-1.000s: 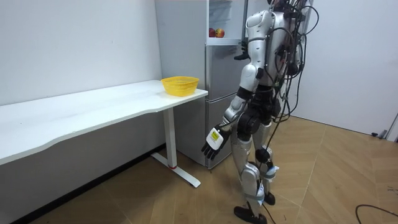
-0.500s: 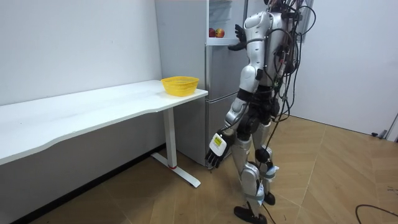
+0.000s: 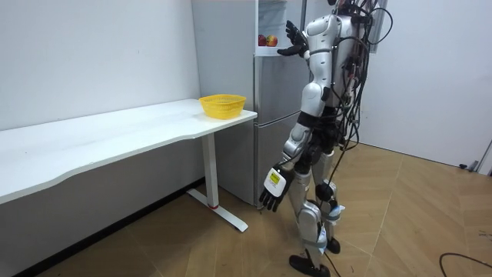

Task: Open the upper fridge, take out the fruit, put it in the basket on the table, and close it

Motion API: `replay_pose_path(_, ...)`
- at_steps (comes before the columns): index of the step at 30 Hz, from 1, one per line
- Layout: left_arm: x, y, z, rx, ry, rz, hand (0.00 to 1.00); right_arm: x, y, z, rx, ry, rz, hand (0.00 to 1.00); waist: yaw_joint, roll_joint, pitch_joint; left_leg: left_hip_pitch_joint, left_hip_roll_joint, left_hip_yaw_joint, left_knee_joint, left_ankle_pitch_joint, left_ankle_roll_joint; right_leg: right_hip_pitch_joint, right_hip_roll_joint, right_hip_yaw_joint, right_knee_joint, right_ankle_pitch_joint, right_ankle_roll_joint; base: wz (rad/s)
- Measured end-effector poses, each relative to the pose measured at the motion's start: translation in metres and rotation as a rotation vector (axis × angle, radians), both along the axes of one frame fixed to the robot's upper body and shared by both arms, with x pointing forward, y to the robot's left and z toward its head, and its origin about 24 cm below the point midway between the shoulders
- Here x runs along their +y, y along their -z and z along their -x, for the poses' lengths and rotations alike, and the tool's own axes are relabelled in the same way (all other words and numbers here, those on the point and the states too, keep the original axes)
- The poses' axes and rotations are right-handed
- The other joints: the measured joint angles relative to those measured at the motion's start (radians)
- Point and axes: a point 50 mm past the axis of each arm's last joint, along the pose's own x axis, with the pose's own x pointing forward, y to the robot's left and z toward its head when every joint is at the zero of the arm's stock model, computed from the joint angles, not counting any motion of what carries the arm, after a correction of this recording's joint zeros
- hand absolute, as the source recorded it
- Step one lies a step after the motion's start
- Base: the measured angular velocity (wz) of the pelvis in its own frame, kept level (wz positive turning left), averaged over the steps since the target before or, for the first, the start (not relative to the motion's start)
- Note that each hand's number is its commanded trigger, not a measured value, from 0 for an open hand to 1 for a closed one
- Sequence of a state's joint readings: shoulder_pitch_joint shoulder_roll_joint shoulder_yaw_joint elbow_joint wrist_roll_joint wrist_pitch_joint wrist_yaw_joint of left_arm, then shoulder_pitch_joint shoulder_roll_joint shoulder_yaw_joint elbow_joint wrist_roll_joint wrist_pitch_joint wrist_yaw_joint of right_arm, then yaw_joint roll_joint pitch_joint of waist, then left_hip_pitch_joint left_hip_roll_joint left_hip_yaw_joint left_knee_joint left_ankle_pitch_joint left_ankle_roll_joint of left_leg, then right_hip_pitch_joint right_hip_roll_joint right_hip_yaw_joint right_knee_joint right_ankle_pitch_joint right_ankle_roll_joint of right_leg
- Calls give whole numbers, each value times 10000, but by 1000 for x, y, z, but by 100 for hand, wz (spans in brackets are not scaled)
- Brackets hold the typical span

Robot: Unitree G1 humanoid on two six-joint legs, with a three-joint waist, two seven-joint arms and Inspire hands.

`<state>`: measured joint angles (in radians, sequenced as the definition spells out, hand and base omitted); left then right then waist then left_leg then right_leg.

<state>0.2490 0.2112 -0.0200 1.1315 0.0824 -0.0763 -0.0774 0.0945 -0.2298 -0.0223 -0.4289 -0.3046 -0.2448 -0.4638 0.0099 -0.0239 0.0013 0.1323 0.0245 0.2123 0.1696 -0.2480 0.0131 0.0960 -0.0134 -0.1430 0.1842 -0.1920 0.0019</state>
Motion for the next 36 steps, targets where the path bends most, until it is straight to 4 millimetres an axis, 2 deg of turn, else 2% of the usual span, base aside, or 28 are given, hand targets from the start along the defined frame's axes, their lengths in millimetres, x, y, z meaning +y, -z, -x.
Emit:
replay_pose_path(10, 1, 0, 0, 612, 1551, -438, 0, -4, -10, -12, -462, 181, 201, 0, -13, -140, 8, -37, 1, -116, 113, 0, 0, 92, -20, -119, 7, 0, 0, 3)
replay_pose_path(16, -1, 1, 4, 1106, 2343, -252, 0, -25, -31, -28, -1005, 720, 424, 0, -9, -274, -22, -113, -5, -301, 149, 0, -1, 82, -25, -236, 9, 0, -1, 6)
replay_pose_path(19, -3, 1, 6, 1195, 2370, -66, 0, -28, -37, -33, -1168, 804, 575, 0, 2, -293, -16, -158, -3, -357, 199, 1, -2, 77, -24, -275, 3, 0, -1, 5)
replay_pose_path(22, -3, 1, 6, 1182, 2377, -61, 0, -30, -35, -35, -1022, 803, 537, 0, 73, -348, 4, -145, -6, -413, 254, 3, -5, 86, -30, -310, -2, 0, -1, 5)
replay_pose_path(28, -2, 1, 3, 1135, 2315, -110, 0, -37, -35, -46, -663, 849, 232, 0, 110, -421, 48, -157, -14, -628, 288, 6, -7, 172, -64, -618, -5, 0, -1, 9)
replay_pose_path(36, -1, 2, 8, 1368, 2196, -75, 0, -45, -42, -57, -725, 842, -637, 0, 209, -470, 38, -183, -26, -823, 342, 18, -21, 264, -93, -834, -15, 0, 0, 8)
